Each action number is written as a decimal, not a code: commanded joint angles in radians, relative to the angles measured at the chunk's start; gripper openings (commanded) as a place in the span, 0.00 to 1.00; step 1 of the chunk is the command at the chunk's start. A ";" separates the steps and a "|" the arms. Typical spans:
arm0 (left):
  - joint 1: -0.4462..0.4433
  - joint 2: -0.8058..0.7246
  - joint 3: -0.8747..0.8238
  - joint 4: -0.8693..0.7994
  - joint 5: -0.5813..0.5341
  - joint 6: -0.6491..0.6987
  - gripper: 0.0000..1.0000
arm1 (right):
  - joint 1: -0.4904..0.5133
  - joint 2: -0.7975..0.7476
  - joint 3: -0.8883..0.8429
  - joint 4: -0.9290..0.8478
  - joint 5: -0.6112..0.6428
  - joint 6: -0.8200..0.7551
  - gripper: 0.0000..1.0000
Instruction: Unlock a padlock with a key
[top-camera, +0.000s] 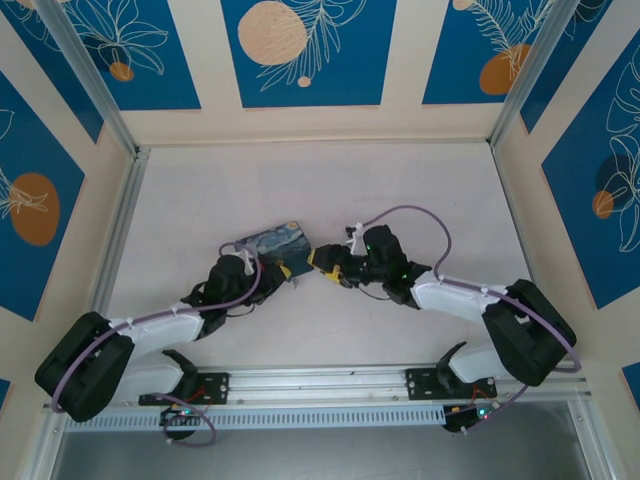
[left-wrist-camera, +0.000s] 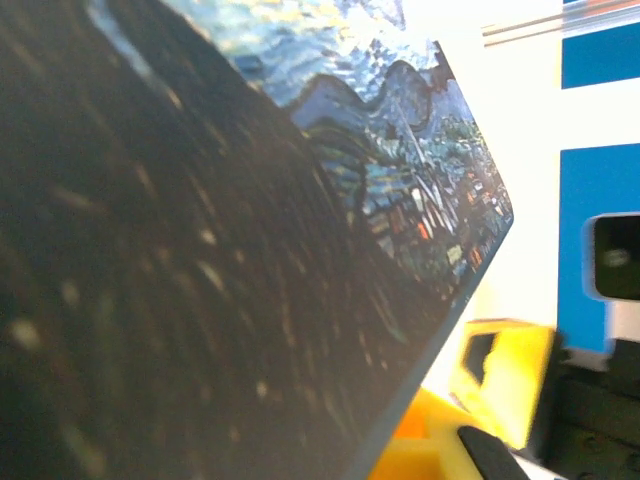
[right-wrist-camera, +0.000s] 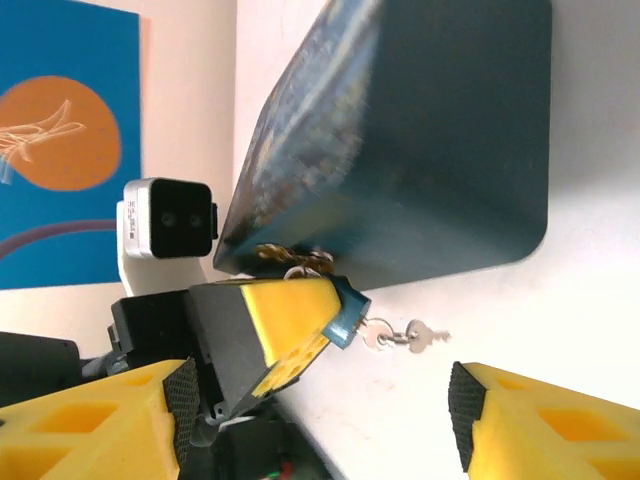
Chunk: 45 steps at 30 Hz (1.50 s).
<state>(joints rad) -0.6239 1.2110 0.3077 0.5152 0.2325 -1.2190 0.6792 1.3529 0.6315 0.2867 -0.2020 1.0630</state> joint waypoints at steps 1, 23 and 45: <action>0.007 0.024 0.055 0.038 0.052 0.026 0.00 | 0.013 -0.010 0.100 -0.363 0.115 -0.366 0.68; 0.016 0.154 0.201 -0.036 0.187 -0.004 0.00 | 0.262 0.121 0.145 -0.330 0.608 -0.791 0.54; 0.015 0.180 0.206 -0.014 0.202 -0.009 0.00 | 0.275 0.224 0.272 -0.350 0.615 -0.831 0.15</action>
<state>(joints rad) -0.6106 1.3899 0.4950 0.4709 0.3988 -1.2240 0.9623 1.5696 0.8688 -0.0734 0.3935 0.2394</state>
